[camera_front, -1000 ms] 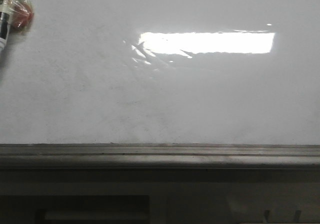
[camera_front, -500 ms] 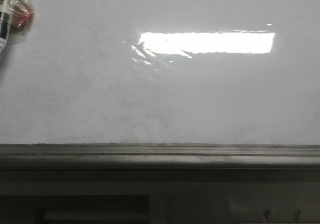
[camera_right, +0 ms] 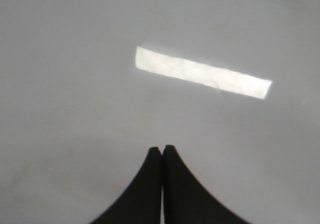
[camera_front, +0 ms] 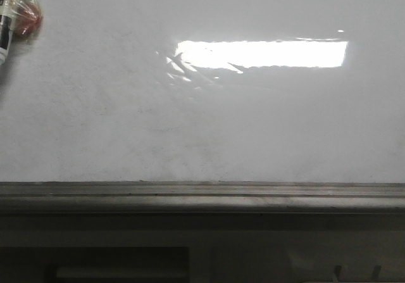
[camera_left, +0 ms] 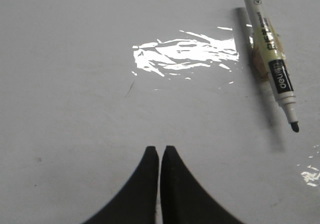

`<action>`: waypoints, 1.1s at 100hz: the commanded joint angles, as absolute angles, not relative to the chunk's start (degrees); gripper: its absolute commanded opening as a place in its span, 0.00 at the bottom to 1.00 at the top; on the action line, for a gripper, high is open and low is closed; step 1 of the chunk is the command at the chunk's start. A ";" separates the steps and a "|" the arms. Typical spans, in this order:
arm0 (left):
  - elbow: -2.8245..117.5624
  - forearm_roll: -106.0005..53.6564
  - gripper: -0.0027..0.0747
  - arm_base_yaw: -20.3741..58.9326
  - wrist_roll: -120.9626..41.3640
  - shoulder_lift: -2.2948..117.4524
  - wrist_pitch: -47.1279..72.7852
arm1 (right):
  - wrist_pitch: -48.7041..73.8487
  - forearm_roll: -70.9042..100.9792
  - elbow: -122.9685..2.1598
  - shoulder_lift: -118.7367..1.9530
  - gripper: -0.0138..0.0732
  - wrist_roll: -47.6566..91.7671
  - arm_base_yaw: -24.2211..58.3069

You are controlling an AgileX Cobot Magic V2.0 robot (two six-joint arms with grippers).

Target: Write number 6 on whiteboard

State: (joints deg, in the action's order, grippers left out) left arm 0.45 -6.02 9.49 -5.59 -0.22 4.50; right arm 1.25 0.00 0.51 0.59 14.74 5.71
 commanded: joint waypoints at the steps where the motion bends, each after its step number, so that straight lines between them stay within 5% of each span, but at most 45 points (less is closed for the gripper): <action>1: -2.30 -9.79 0.01 9.32 -4.98 -2.04 0.00 | -4.40 6.34 1.82 1.68 0.08 14.69 5.30; 37: -1.64 -46.44 0.01 9.32 -4.98 -2.04 -1.81 | -4.52 38.03 1.12 1.57 0.08 14.69 5.30; 78: 20.61 -25.95 0.01 9.32 -5.97 11.29 28.10 | 22.56 28.22 -19.47 -18.94 0.11 14.69 5.30; 102: 28.80 -26.49 0.01 9.94 -10.58 19.91 30.68 | 29.87 27.03 -29.95 -31.61 0.11 14.69 5.30; 110: 29.72 -29.10 0.05 10.81 -14.17 21.35 30.56 | 30.71 27.03 -31.19 -32.59 0.19 14.80 5.41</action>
State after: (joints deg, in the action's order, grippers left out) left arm 26.95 -26.00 9.76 -11.32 19.28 33.59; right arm 32.24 26.79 -27.92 -30.92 14.70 5.71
